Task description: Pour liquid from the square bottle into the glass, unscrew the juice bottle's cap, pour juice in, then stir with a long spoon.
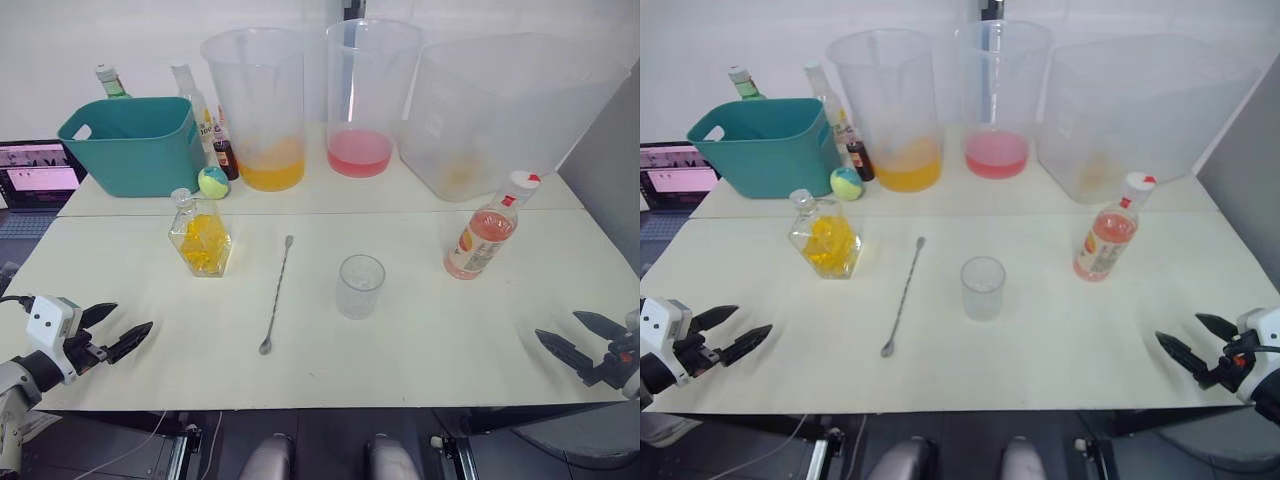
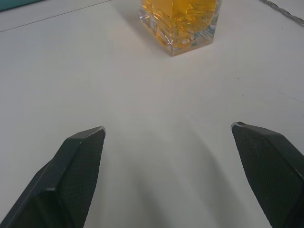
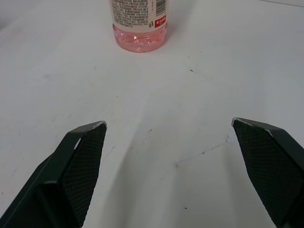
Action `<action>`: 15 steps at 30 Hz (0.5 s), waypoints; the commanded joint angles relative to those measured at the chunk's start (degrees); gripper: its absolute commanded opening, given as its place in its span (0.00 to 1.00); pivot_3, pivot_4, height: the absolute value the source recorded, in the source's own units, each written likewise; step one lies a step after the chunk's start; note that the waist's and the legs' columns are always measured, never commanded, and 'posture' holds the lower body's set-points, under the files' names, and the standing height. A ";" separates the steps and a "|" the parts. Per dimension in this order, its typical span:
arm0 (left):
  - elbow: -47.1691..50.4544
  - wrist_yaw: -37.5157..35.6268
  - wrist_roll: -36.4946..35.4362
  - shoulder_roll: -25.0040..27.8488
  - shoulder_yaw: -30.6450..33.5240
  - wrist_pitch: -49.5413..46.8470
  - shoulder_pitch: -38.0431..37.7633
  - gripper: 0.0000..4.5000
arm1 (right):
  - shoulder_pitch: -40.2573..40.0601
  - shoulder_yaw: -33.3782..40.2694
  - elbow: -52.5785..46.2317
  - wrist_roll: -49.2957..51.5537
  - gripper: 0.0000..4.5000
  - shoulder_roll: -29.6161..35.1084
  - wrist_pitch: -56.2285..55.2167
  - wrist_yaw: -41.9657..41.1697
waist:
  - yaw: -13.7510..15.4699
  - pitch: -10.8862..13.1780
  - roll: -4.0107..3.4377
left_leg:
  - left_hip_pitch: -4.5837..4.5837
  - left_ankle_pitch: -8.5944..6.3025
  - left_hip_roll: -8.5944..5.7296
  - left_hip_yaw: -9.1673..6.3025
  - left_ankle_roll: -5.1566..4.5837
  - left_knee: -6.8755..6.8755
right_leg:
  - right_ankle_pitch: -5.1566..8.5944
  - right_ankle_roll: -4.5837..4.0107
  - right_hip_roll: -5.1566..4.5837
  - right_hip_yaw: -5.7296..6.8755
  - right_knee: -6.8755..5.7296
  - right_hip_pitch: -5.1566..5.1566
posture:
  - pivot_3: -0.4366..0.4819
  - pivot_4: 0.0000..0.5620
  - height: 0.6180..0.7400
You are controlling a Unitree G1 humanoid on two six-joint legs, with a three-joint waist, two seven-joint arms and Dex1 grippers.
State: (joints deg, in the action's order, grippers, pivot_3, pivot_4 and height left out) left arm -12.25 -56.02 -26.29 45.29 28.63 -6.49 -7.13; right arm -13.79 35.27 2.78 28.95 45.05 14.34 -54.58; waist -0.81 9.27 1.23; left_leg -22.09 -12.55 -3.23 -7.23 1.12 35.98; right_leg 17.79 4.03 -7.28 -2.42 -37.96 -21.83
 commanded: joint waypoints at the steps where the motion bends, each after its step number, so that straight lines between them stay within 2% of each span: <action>1: 3.69 2.48 -2.86 -1.24 2.40 -2.88 -0.42 1.00 | 1.65 1.59 -0.54 1.51 1.00 0.70 0.02 -0.18 | 0.02 0.00 0.00 | 0.00 0.00 0.00 0.00 0.00 0.00 | 0.00 0.00 0.00 0.00 0.00 0.00 | 0.48 0.27 0.98; 5: 14.79 11.20 -8.50 -10.06 3.59 -9.24 -3.56 1.00 | 4.79 -2.22 -5.67 5.53 1.00 1.37 2.93 -4.56 | -0.26 0.00 -0.01 | 0.01 0.00 0.06 0.02 0.00 0.03 | -0.01 0.01 -0.06 -0.07 0.01 0.02 | 0.48 0.27 0.98; 10: 26.85 21.91 -8.84 -18.43 0.52 -14.57 -5.96 1.00 | 6.24 -9.18 -16.38 8.46 1.00 3.14 4.97 -11.48 | 0.00 0.01 0.02 | -0.06 -0.01 0.10 -0.02 0.00 0.06 | -0.02 -0.02 0.08 -0.05 -0.04 -0.04 | 0.48 0.27 0.98; 15: 34.05 34.27 -7.12 -24.90 -4.19 -18.55 -0.95 1.00 | 7.00 -13.96 -20.11 8.01 1.00 5.21 2.69 -18.28 | 1.64 0.05 0.10 | -0.13 -0.02 -0.01 -0.09 0.01 0.36 | -0.07 0.08 0.06 0.01 0.09 0.16 | 0.48 0.27 0.98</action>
State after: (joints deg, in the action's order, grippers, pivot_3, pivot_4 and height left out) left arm 18.00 -26.14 -33.86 20.73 24.71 -24.25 -9.79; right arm -6.90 20.98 -15.85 36.38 49.11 18.59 -70.50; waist 0.83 9.32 1.33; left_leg -22.24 -12.57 -3.25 -7.35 1.13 36.41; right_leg 17.70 4.12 -7.22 -2.36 -37.87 -21.64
